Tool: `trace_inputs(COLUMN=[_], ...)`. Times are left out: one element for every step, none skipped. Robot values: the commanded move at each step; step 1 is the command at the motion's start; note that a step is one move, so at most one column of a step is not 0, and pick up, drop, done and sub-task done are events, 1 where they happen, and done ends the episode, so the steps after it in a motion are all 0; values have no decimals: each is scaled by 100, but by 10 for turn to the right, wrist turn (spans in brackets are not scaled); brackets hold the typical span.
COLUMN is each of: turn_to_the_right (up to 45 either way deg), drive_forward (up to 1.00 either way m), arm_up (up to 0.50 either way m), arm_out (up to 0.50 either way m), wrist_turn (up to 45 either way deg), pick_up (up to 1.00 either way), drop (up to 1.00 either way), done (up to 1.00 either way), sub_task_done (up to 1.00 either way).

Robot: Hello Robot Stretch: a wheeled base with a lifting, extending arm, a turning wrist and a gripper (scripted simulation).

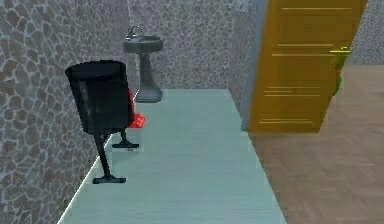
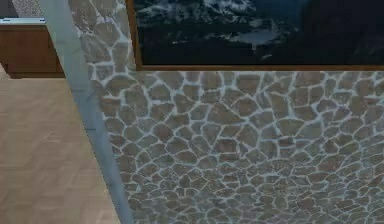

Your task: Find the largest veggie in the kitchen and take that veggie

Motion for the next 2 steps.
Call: trace_inputs(turn_to_the_right=[0, 390], drive_forward=[50, 0], arm_up=[0, 0], arm_out=[0, 0], wrist_turn=[0, 0], pick_up=[0, 0], drop=[0, 0], done=[0, 0], sub_task_done=[0, 0])
